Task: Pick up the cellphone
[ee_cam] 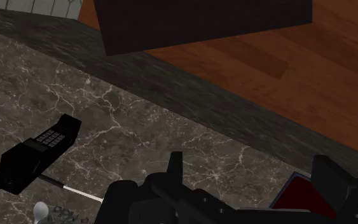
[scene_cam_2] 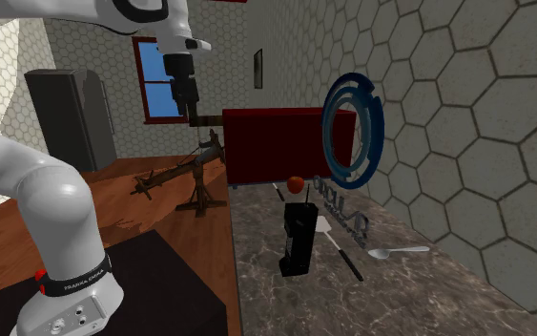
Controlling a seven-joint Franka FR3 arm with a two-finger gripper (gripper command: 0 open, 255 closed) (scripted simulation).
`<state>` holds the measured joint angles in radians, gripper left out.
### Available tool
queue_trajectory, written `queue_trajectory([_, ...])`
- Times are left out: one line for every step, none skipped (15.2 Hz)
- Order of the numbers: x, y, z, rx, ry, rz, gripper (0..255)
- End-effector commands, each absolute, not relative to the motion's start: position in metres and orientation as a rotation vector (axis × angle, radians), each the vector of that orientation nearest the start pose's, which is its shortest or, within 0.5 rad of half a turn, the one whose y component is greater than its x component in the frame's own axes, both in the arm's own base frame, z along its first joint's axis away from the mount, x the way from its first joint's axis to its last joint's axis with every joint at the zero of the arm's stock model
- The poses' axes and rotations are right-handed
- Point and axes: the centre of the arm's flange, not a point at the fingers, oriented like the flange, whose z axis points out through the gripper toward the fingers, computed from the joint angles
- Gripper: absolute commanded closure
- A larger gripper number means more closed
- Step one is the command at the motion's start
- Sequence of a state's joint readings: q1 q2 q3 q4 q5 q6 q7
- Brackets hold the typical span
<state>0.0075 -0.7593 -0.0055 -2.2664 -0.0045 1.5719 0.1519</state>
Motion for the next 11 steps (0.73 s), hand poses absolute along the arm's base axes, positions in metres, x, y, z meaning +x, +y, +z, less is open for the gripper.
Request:
queue_trajectory([0.315, 0.0, 0.625, -3.127, 0.233, -0.101, 0])
queue_trajectory([0.317, -0.013, 0.619, -3.126, 0.23, -0.095, 0])
queue_trajectory([0.32, -0.025, 0.613, -3.125, 0.227, -0.089, 0])
queue_trajectory([0.322, -0.037, 0.608, -3.124, 0.223, -0.083, 0])
queue_trajectory([0.325, -0.049, 0.602, -3.122, 0.22, -0.077, 0])
queue_trajectory([0.327, -0.061, 0.596, -3.121, 0.217, -0.071, 0])
queue_trajectory([0.33, -0.073, 0.59, -3.12, 0.214, -0.065, 0])
queue_trajectory([0.332, -0.085, 0.585, -3.119, 0.211, -0.06, 0])
queue_trajectory([0.335, -0.096, 0.579, -3.118, 0.208, -0.054, 0])
queue_trajectory([0.338, -0.108, 0.573, -3.116, 0.204, -0.048, 0])
queue_trajectory([0.34, -0.12, 0.567, -3.115, 0.201, -0.042, 0])
